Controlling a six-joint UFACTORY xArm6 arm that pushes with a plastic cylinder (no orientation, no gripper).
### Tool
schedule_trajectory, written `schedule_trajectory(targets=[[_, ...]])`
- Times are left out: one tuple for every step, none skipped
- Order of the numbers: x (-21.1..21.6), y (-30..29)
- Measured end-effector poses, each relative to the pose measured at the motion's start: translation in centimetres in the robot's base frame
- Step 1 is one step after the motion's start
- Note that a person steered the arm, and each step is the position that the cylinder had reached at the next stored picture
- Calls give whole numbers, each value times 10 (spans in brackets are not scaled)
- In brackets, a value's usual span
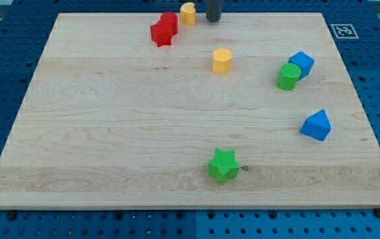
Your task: Put the heart at the top of red circle
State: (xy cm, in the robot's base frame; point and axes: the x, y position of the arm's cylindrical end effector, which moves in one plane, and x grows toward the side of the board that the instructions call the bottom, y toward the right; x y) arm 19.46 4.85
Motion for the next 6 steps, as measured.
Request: schedule_trajectory(targets=[[-2, -4], [-1, -46], [2, -66], [1, -24], [28, 32], [98, 44]])
